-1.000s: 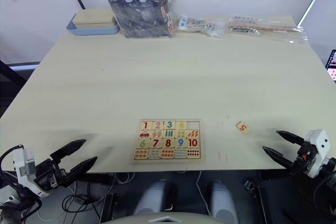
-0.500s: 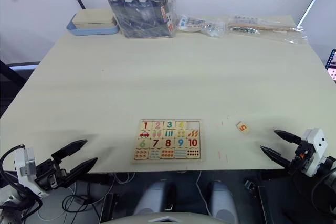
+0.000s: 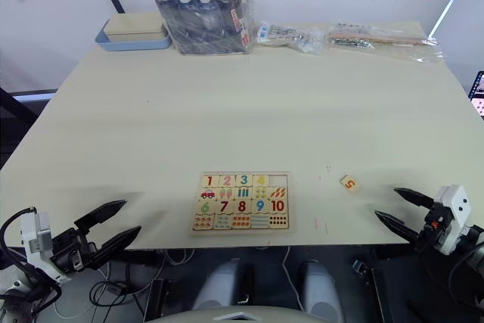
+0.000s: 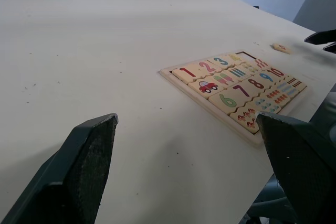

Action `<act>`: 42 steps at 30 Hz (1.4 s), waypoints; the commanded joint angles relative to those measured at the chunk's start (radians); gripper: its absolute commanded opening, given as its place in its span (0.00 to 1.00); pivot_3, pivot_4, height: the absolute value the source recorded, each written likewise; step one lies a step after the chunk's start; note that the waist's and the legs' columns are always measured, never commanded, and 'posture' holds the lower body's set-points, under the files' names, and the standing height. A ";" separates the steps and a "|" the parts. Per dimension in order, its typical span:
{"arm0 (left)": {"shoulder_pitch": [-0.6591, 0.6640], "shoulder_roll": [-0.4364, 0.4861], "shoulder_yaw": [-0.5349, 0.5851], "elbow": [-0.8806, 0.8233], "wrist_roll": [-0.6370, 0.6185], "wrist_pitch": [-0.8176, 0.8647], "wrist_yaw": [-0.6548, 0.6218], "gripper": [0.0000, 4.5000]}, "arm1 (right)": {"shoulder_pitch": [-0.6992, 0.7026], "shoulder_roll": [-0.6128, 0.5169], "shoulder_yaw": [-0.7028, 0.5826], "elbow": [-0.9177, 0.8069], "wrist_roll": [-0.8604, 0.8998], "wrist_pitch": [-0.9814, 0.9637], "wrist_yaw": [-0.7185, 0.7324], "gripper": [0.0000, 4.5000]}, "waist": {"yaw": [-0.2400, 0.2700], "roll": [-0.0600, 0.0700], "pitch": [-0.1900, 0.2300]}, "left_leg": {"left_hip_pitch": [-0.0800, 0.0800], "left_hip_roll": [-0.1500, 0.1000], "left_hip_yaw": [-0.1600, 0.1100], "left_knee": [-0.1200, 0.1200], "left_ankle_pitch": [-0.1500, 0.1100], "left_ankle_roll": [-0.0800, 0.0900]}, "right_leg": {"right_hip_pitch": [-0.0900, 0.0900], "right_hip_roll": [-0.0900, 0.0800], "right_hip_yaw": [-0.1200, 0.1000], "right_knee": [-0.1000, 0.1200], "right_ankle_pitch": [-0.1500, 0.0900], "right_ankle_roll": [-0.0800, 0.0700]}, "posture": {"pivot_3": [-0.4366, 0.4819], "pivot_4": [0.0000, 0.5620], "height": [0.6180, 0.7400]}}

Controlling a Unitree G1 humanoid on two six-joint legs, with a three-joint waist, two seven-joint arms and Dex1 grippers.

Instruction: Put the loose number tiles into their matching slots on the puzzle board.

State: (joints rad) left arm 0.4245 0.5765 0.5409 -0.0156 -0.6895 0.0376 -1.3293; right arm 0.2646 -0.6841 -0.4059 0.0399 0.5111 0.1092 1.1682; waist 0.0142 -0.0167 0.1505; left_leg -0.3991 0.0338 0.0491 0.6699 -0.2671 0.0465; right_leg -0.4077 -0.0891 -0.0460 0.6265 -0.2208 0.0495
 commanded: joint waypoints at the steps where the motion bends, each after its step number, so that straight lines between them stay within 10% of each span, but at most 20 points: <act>1: 0.001 0.007 0.005 -0.006 -0.004 -0.014 -0.008 1.00 | -0.007 -0.016 -0.006 -0.033 0.011 0.003 -0.002 0.98 | 0.000 0.000 0.000 | 0.000 0.000 0.000 0.000 0.000 0.000 | 0.000 0.000 0.000 0.000 0.000 0.000 | 0.48 0.27 1.00; 42: -0.140 0.125 -0.050 -0.140 -0.071 0.139 -0.069 1.00 | -0.024 0.103 0.142 -0.356 -0.002 0.203 -0.342 0.98 | 0.000 0.000 0.000 | 0.000 0.002 0.002 0.000 0.000 0.000 | -0.001 0.002 0.001 0.000 0.000 0.000 | 0.48 0.27 1.00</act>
State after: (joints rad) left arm 0.2888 0.6854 0.4931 -0.1188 -0.7408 0.1695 -1.3991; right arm 0.2379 -0.5885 -0.2518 -0.2660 0.4960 0.2999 0.8634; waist 0.0143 -0.0163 0.1507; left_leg -0.3994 0.0358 0.0506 0.6697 -0.2671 0.0463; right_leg -0.4084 -0.0865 -0.0451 0.6265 -0.2206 0.0492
